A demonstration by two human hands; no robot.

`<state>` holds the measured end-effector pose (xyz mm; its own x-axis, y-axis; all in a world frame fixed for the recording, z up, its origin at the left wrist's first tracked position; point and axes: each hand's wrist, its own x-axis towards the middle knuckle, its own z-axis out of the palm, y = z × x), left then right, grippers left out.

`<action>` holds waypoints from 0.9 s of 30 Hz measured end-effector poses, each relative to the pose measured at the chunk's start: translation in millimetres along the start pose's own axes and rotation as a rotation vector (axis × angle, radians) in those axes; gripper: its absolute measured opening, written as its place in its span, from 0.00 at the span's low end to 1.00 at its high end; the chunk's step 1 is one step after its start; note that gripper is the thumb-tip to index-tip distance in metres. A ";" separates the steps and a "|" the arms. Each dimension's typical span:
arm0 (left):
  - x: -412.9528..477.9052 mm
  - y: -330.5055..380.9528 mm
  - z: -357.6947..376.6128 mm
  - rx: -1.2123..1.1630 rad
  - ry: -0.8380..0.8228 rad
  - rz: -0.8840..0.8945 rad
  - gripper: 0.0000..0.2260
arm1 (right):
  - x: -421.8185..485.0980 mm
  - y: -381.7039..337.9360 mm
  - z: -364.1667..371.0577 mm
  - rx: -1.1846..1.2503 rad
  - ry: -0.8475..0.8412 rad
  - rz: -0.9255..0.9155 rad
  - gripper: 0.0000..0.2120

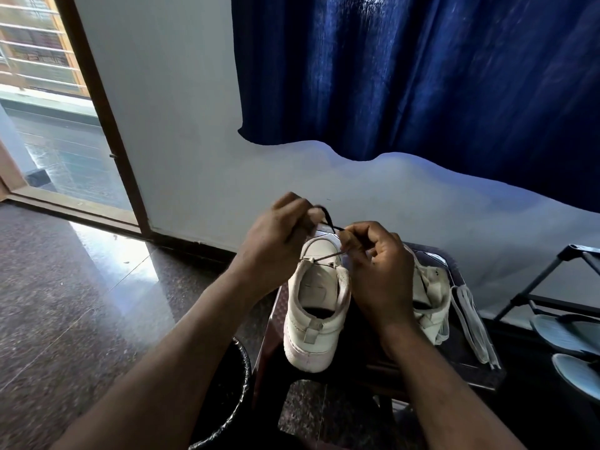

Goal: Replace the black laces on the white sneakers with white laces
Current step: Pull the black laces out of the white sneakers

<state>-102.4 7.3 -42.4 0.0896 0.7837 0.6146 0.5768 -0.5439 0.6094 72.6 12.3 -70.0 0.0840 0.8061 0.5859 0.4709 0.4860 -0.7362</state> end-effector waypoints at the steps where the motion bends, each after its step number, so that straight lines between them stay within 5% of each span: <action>1: 1.8 7.2 0.9 -0.232 0.085 -0.098 0.10 | -1.5 0.5 1.2 0.021 -0.048 0.019 0.05; 5: 7.9 34.1 0.6 -1.160 0.285 -0.364 0.16 | -14.9 -6.4 12.5 -0.001 -0.231 -0.060 0.08; 8: 14.7 40.5 -0.7 -1.355 0.339 -0.467 0.17 | -15.1 -2.5 13.9 -0.111 -0.292 -0.133 0.07; 10: 18.1 29.2 -3.1 -1.199 0.373 -0.515 0.15 | -8.8 0.2 7.5 -0.147 -0.294 -0.102 0.04; 13: 15.9 4.9 -4.7 -0.594 0.355 -0.421 0.09 | -0.3 -4.1 -6.4 -0.055 -0.244 -0.012 0.03; 16: 8.6 -1.7 2.7 0.027 0.097 -0.205 0.09 | 3.8 -13.1 -12.6 0.093 -0.186 0.016 0.06; 21: 1.1 -1.0 6.3 0.231 -0.138 -0.065 0.24 | 9.0 -7.4 -13.5 0.172 -0.129 0.102 0.07; 23: 0.7 4.3 6.4 -0.005 -0.040 -0.158 0.24 | 9.0 -4.0 -13.6 0.148 -0.165 0.115 0.09; 27: 10.0 23.1 -1.8 -1.035 0.302 -0.423 0.19 | -3.1 -8.2 -3.8 0.077 -0.352 0.012 0.13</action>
<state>-89.6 2.0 -21.2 -0.2299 0.9340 0.2733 -0.4383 -0.3501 0.8278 71.8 4.6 -64.5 -0.2250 0.8721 0.4345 0.4027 0.4893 -0.7736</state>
